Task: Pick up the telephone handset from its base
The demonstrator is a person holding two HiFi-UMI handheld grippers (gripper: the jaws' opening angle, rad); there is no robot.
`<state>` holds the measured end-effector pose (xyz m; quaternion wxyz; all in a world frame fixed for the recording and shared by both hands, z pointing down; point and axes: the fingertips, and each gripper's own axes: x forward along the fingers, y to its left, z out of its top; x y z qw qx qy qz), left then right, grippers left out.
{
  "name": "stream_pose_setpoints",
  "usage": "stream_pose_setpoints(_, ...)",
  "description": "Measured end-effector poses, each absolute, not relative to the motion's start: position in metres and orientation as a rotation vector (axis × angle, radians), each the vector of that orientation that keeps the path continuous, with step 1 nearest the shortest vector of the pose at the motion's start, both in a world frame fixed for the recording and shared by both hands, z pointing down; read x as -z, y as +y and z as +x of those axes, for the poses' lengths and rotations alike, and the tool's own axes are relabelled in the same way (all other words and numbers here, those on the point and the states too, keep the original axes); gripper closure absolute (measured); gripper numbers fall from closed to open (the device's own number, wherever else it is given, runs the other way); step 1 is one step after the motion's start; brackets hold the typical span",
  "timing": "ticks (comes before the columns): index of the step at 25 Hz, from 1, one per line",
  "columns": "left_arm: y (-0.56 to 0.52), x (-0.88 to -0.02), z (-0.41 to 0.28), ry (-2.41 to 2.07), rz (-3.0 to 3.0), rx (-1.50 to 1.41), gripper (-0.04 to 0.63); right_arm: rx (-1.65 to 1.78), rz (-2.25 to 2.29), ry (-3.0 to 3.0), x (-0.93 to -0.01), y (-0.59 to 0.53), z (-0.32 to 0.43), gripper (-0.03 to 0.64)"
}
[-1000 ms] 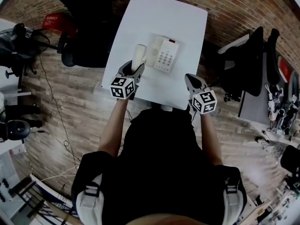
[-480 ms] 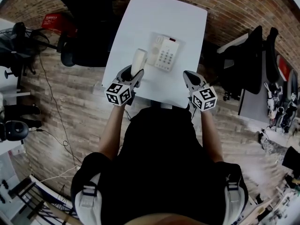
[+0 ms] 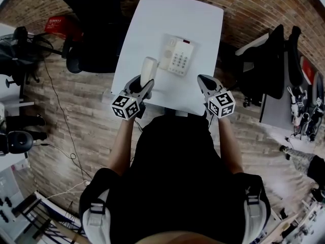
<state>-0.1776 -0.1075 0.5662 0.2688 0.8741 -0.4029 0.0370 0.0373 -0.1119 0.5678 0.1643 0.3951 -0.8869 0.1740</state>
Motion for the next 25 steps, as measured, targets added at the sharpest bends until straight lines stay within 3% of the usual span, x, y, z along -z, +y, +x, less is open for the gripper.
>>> stream_pose_setpoints(25,-0.098,-0.547,-0.176,-1.014,2.364,0.03,0.374,-0.494,1.113,-2.531,-0.571,-0.108,0.031,0.62)
